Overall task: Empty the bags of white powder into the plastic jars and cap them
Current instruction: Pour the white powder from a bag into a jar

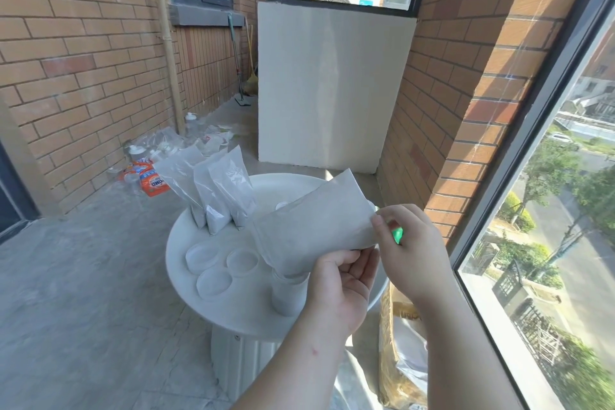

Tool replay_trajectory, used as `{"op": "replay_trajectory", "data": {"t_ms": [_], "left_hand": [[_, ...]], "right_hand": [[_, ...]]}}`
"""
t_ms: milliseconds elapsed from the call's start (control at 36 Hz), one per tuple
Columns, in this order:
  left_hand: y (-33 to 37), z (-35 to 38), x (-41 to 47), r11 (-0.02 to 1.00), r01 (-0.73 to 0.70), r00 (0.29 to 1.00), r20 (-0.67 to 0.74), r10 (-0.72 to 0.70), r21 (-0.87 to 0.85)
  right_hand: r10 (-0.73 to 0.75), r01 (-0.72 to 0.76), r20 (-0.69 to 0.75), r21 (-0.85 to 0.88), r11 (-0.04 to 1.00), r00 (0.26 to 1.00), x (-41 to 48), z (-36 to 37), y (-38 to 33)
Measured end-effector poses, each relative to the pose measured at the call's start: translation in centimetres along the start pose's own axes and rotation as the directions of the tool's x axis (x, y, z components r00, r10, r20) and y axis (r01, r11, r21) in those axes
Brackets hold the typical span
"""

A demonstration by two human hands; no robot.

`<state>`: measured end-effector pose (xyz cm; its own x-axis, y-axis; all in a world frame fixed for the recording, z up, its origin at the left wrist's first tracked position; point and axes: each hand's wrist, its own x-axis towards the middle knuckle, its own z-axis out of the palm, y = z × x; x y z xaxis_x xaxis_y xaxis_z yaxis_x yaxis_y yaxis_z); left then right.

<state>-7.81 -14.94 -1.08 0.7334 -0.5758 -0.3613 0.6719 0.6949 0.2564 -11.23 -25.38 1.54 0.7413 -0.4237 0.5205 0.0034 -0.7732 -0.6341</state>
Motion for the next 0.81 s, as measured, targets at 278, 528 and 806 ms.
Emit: {"op": "replay_trajectory", "data": {"t_ms": [278,528,806], "left_hand": [[-0.1,-0.1,0.1,1.000,0.011,1.000,-0.004,-0.011,0.000],[0.0,-0.3,0.2,1.000,0.006,1.000,-0.004,-0.006,-0.002],[-0.1,-0.5,0.5,1.000,0.005,0.999,-0.032,-0.004,0.002]], "right_hand": [[-0.057,0.057,-0.041,-0.006,0.998,0.998,-0.1,0.4,-0.8],[-0.062,0.061,-0.071,-0.019,0.998,0.996,0.0,0.6,-1.4],[-0.064,0.059,-0.100,-0.052,0.997,0.993,-0.1,0.8,-1.5]]}}
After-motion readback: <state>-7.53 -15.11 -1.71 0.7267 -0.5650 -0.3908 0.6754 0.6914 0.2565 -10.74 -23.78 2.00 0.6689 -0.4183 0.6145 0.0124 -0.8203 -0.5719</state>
